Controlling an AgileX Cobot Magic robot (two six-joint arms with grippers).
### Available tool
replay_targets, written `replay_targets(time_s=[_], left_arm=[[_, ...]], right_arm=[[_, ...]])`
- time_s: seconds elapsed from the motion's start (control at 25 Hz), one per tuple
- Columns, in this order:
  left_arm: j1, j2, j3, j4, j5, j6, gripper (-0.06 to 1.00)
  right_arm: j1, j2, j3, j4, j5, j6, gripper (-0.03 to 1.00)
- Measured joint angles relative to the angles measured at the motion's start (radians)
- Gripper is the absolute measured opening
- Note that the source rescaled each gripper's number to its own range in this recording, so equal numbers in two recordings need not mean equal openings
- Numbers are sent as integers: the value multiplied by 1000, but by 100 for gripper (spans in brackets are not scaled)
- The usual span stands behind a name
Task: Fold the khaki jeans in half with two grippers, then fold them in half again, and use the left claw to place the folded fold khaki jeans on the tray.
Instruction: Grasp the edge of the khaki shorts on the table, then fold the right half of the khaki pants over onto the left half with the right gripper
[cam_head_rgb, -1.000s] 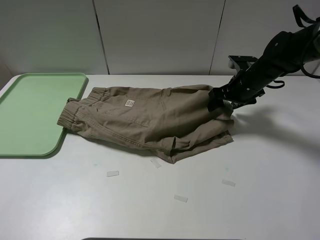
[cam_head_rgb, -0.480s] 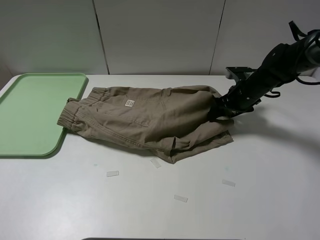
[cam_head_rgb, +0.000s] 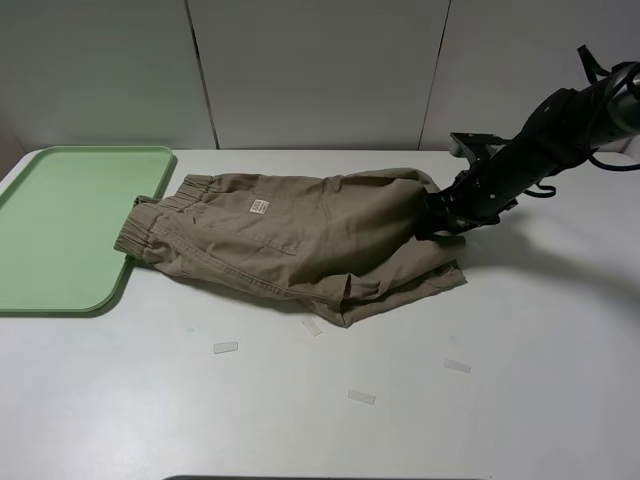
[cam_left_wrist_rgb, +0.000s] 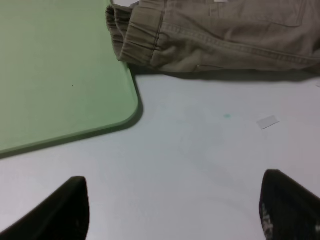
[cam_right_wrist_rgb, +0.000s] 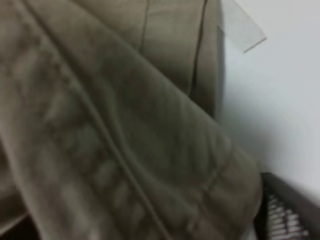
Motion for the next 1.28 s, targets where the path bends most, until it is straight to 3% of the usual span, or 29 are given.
replay_targets(time_s=[0.24,0.52,0.8,1.16,1.28], left_arm=[[0,0,0,0,0,0,73],[0,0,0,0,0,0,73],[0,0,0,0,0,0,73],[0,0,0,0,0,0,73],[0,0,0,0,0,0,73]], right_arm=[[6,6,0,47,61,0,46],[11,12,0,44,95,0,6],[2,-7,0,-133,95,52,6],[-81,-164,-44,-647,120,310,6],[-82,-229,-85,-751,153,371,6]])
